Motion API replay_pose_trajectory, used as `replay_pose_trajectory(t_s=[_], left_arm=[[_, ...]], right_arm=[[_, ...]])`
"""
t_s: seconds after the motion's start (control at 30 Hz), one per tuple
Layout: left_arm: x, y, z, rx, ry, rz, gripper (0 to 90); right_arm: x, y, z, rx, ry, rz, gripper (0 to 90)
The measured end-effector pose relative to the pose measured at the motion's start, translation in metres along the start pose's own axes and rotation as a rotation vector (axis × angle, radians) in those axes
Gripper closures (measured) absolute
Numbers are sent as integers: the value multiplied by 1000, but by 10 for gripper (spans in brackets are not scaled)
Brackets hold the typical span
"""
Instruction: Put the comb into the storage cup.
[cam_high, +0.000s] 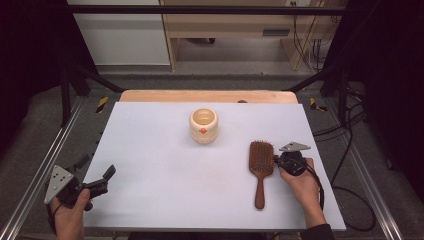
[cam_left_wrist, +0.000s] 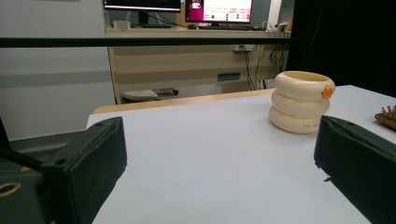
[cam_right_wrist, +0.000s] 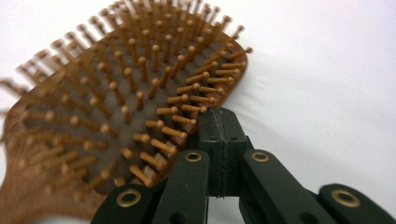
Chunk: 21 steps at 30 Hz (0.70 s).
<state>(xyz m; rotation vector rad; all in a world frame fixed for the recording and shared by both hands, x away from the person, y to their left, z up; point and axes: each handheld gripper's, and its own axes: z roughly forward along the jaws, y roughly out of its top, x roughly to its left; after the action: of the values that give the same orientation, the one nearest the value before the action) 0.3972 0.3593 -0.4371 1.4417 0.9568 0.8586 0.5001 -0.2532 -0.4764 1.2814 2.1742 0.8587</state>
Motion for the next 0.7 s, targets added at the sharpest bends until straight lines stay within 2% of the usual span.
replay_pose_trajectory(t_s=[0.2,0.7], left_arm=[[0,-1,0,6,1,0,25],[0,-2,1,10,0,-3,25]], right_arm=[[-1,9,12,14,17,-18,900],[-4,15,18,-4,46,-31,900]])
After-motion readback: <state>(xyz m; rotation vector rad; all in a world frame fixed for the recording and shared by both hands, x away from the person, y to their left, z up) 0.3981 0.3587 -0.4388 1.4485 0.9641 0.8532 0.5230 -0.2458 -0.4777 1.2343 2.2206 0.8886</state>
